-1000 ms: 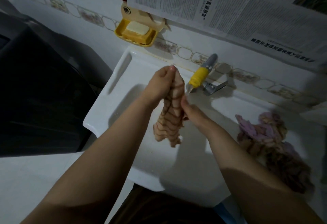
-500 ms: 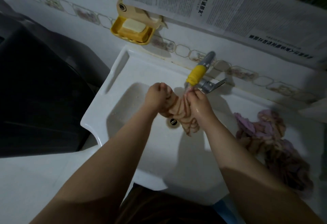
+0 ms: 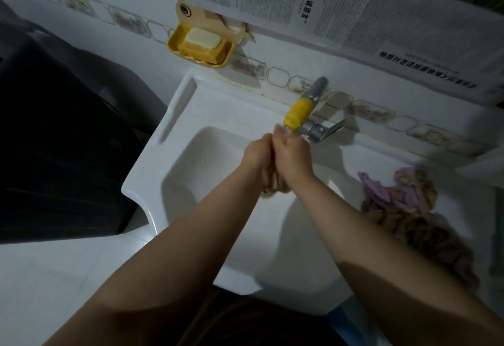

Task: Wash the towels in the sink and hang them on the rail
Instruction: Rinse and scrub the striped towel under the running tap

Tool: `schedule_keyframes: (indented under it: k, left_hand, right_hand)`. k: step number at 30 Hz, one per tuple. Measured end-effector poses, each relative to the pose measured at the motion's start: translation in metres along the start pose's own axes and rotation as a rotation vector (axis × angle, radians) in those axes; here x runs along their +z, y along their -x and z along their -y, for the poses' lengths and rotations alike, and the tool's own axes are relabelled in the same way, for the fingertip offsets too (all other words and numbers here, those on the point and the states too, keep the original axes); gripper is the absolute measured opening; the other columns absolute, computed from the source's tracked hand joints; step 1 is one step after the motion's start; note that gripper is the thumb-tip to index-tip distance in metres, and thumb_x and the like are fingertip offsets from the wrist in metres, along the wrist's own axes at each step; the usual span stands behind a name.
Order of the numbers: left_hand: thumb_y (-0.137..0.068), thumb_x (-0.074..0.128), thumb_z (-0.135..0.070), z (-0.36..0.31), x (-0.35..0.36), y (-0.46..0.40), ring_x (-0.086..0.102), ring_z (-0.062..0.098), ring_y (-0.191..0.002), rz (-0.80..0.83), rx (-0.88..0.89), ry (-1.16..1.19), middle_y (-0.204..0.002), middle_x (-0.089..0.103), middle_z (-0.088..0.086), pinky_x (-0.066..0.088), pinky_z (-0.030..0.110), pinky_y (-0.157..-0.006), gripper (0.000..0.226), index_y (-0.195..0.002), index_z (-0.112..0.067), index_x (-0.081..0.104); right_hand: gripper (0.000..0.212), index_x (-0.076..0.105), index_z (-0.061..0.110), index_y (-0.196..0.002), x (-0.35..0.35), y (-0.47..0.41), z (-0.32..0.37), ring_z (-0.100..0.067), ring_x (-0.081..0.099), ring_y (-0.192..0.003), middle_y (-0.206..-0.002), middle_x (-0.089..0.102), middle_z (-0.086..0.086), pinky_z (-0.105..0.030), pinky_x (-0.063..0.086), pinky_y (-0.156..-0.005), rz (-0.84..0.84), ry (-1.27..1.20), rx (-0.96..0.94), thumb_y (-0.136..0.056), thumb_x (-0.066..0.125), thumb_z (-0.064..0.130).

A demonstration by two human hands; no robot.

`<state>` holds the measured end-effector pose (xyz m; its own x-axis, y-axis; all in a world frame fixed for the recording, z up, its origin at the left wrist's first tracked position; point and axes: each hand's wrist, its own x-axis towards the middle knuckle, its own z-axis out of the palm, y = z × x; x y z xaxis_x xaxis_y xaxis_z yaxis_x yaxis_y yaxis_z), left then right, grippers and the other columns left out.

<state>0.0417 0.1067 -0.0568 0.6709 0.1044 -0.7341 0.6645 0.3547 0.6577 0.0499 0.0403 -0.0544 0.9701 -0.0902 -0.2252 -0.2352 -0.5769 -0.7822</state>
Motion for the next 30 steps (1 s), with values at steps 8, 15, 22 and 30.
schedule_keyframes:
  k: [8,15,22,30]
  left_hand:
    - [-0.099,0.047,-0.024,-0.010,-0.004,0.007,0.064,0.026,-0.082,-0.056,-0.026,0.097,-0.080,0.064,0.012,0.053,0.033,-0.065,0.027,-0.085,-0.005,0.061]
    - [-0.101,0.043,-0.032,-0.005,-0.008,0.003,0.061,0.025,-0.067,0.015,-0.041,0.061,-0.064,0.057,0.007,0.047,0.028,-0.057,0.036,-0.075,-0.011,0.056]
    - [-0.098,0.050,-0.033,-0.004,-0.020,0.006,0.068,0.031,-0.088,0.235,-0.127,0.036,-0.097,0.068,0.024,0.057,0.040,-0.079,0.041,-0.106,0.005,0.064]
    - [-0.095,0.047,-0.007,-0.037,-0.061,-0.012,0.055,0.021,-0.059,0.175,0.112,-0.120,-0.067,0.056,0.014,0.050,0.028,-0.058,0.032,-0.067,-0.009,0.060]
  right_hand:
    - [0.041,0.056,0.011,-0.067,0.009,0.012,0.009,-0.032,0.061,-0.080,-0.081,0.065,-0.020,-0.038,0.046,-0.070,-0.020,-0.011,-0.122,-0.099,0.043,0.033]
    - [0.040,0.061,0.008,-0.076,0.008,0.015,0.011,-0.031,0.062,-0.080,-0.077,0.065,-0.017,-0.036,0.044,-0.067,-0.061,0.004,-0.132,-0.098,0.041,0.035]
    - [0.035,0.053,0.014,-0.072,-0.010,-0.016,-0.009,-0.031,0.062,-0.089,-0.086,0.065,-0.018,-0.036,0.047,-0.076,0.017,0.038,0.015,-0.098,0.044,0.035]
    - [0.022,0.065,0.018,-0.090,-0.029,0.005,-0.044,-0.018,0.064,-0.084,-0.086,0.069,-0.003,-0.027,0.050,-0.070,0.705,-0.094,0.132,-0.084,0.068,0.039]
